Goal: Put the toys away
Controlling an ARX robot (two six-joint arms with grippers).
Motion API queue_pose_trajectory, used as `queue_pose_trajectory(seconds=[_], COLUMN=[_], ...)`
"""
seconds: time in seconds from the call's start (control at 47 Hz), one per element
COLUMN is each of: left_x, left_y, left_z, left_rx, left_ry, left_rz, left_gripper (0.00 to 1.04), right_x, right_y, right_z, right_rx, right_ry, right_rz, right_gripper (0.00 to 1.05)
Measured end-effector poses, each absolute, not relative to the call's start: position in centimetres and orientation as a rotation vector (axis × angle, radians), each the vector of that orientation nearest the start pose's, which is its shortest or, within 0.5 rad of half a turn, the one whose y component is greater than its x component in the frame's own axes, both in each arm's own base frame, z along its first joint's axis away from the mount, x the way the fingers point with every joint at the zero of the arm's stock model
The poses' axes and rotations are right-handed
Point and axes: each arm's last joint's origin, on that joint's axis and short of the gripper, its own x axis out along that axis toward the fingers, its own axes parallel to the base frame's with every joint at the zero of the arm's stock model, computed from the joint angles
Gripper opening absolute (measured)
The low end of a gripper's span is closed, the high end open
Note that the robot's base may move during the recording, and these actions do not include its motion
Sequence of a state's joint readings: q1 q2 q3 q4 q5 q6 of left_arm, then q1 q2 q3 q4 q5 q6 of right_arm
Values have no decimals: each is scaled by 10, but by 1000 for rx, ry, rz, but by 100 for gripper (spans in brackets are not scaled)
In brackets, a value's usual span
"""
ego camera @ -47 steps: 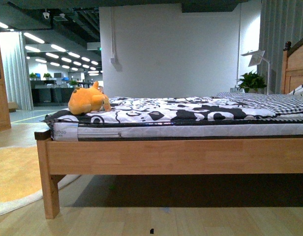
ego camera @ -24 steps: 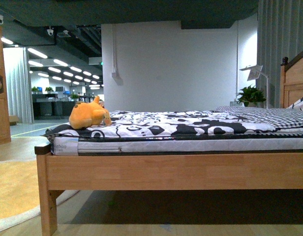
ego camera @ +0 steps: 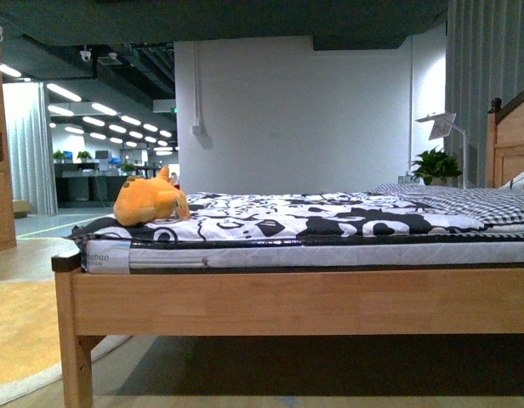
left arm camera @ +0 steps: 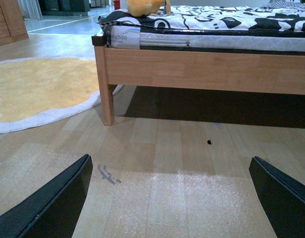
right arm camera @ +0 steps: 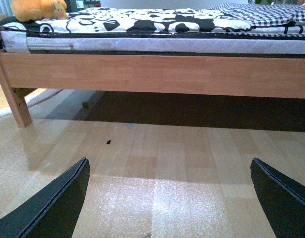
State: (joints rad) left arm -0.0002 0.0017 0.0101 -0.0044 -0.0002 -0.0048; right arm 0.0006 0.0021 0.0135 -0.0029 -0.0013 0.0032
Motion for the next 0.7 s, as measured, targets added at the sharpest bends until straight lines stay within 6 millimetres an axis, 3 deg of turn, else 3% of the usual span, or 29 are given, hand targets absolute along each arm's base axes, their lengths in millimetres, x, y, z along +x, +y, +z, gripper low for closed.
queue_pose_trajectory(seconds=[0.702], left_x=[97], left_y=[0], left_z=[166], left_rx=[-5], left_ry=[-4], left_rz=[0], left_gripper=[98], right_x=[97], right_y=[0], right_z=[168], right_rx=[3], right_ry=[-9], right_rz=[2], right_gripper=[98])
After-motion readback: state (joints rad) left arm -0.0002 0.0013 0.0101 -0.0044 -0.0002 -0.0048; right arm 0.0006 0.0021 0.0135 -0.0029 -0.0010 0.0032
